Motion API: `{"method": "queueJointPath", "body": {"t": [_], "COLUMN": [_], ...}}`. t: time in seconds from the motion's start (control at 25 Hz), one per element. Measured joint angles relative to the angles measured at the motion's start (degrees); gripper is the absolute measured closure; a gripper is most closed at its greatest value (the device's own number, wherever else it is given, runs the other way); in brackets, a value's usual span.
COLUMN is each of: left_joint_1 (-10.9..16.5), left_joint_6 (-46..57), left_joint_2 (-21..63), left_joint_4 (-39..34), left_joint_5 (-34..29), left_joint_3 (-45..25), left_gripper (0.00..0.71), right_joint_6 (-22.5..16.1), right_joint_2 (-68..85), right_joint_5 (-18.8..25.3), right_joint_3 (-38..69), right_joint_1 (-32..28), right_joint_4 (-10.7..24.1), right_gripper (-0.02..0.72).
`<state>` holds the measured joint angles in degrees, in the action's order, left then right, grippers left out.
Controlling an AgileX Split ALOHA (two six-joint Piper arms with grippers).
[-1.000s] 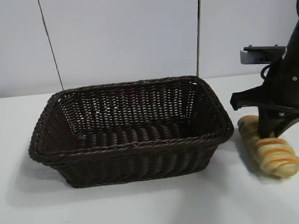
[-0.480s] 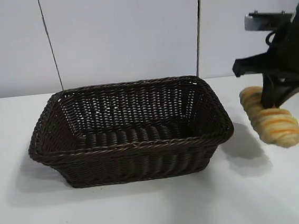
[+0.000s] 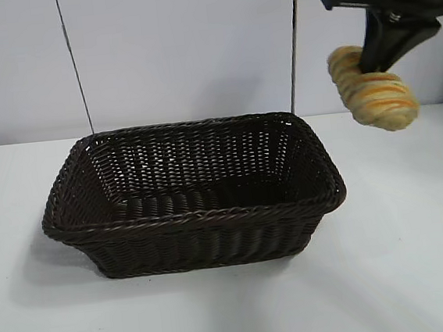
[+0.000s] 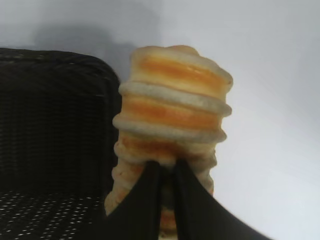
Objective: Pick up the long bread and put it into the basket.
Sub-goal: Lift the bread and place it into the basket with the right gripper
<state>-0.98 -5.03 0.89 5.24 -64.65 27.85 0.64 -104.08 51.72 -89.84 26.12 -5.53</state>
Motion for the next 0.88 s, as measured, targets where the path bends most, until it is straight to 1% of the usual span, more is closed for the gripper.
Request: {"method": "queueJointPath", "body": {"t": [0.04,0.12,0.2,0.24,0.32,0.36,0.44,0.52,0.64,0.72,0.8,0.88], "left_joint_1": [0.0,0.0,0.0,0.0,0.0,0.0,0.0,0.0,0.0,0.0,0.0,0.0], "left_joint_6": [0.0,0.0,0.0,0.0,0.0,0.0,0.0,0.0,0.0,0.0,0.0,0.0], "left_joint_2": [0.0,0.0,0.0,0.0,0.0,0.0,0.0,0.0,0.0,0.0,0.0,0.0], "left_joint_4": [0.0,0.0,0.0,0.0,0.0,0.0,0.0,0.0,0.0,0.0,0.0,0.0], "left_joint_5": [0.0,0.0,0.0,0.0,0.0,0.0,0.0,0.0,0.0,0.0,0.0,0.0], "left_joint_3": [0.0,0.0,0.0,0.0,0.0,0.0,0.0,0.0,0.0,0.0,0.0,0.0], "left_gripper": [0.016,0.016,0.016,0.016,0.016,0.016,0.016,0.016,0.016,0.016,0.016,0.016], "right_joint_6": [4.3,16.7,33.4,41.1,51.0,53.8,56.1,56.7,56.8,56.1,55.3,55.0], "right_joint_2": [-1.4,-3.6,-5.0,-5.5,-7.0,-7.7,-9.8,-12.1,-15.8,-18.0,-18.9,-18.9], "right_joint_5": [0.0,0.0,-0.2,-0.3,-1.0,-1.9,-3.8,-4.9,-6.4,-7.7,-8.8,-9.1], "right_joint_3": [-1.2,-3.0,-3.4,-3.4,-3.4,-3.4,-3.5,-3.6,-3.6,-3.6,-3.6,-3.7], "right_joint_1": [1.2,3.7,5.1,5.5,5.8,5.8,5.8,5.8,5.8,5.8,5.8,5.8], "right_joint_4": [0.4,0.9,1.0,1.0,0.6,0.6,0.5,0.2,-0.1,-0.3,-1.3,-2.4], "right_gripper": [0.672,0.672,0.672,0.672,0.672,0.672,0.672,0.672,0.672,0.672,0.670,0.640]}}
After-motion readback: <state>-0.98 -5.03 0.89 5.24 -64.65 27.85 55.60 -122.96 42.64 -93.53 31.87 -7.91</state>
